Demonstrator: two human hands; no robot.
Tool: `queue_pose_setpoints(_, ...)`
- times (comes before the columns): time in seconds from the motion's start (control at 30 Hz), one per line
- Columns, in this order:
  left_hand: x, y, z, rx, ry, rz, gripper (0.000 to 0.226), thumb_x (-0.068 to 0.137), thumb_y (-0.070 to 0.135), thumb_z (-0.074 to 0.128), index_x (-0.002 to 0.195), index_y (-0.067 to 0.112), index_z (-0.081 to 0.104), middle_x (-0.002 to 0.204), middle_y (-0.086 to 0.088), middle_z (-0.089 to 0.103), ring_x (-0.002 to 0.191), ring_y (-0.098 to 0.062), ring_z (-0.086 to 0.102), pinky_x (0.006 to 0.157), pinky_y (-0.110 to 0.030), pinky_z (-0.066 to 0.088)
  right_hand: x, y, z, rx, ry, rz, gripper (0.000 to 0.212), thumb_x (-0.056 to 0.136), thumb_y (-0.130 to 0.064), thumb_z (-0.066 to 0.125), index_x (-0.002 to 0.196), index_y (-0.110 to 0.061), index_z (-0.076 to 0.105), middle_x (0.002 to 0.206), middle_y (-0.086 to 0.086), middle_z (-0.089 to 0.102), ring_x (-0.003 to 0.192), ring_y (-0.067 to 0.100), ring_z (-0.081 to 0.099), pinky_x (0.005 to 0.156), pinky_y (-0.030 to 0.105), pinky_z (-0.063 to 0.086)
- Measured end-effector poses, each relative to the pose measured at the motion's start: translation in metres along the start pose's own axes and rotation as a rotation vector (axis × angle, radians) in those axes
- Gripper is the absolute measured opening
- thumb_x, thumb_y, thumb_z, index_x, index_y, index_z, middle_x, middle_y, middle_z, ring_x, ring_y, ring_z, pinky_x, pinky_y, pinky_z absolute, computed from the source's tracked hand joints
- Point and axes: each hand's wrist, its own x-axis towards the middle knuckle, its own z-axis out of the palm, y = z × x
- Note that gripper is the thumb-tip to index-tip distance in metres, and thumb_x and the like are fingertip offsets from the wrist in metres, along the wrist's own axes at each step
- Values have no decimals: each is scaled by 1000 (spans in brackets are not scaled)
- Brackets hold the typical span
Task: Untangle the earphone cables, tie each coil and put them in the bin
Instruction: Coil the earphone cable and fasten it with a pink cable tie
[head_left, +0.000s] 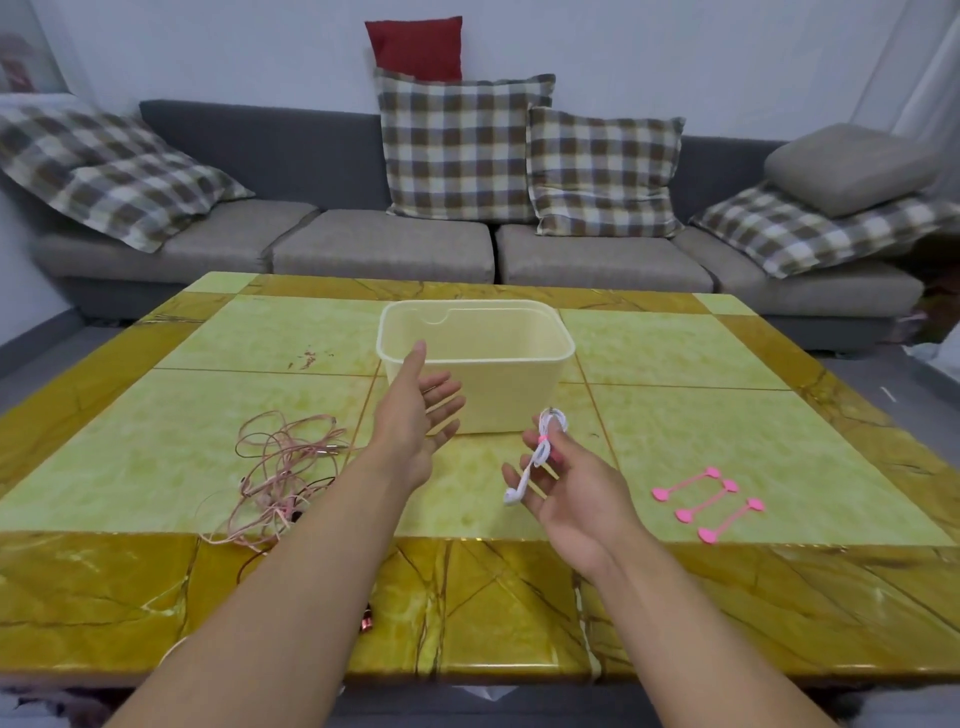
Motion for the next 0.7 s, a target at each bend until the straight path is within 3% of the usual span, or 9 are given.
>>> queue_pose_setpoints(0.2, 16, 0, 3, 115, -12, -87, 56, 92, 66, 53, 102, 15, 72, 94, 2, 76, 86, -16, 70, 73, -34, 47, 2, 2, 1, -156, 25, 52, 29, 91, -34, 74, 110, -13, 77, 91, -6, 78, 69, 10, 54, 46, 20, 38)
queue_pose_setpoints(0.33, 20, 3, 0, 165, 22, -72, 39, 93, 48, 53, 92, 14, 74, 85, 2, 75, 75, -15, 67, 66, -31, 45, 3, 0, 3, -144, 23, 81, 28, 89, -33, 76, 110, -14, 77, 97, -4, 79, 67, 9, 52, 41, 18, 35)
queue_pose_setpoints(0.53, 9, -9, -11, 210, -23, -116, 35, 89, 33, 49, 84, 10, 75, 61, 5, 64, 58, -14, 50, 56, -27, 39, 6, -3, 5, -105, 30, 53, 26, 88, -27, 77, 110, -12, 77, 91, -3, 75, 54, 7, 43, 39, 18, 33)
queue_pose_setpoints(0.7, 1, -26, -31, 238, -62, -189, 35, 92, 25, 48, 88, 3, 74, 62, 0, 55, 54, -13, 41, 47, -25, 35, 4, -1, 1, -121, -37, 61, 23, 92, -20, 72, 114, -14, 71, 96, 2, 72, 48, 6, 38, 33, 16, 22)
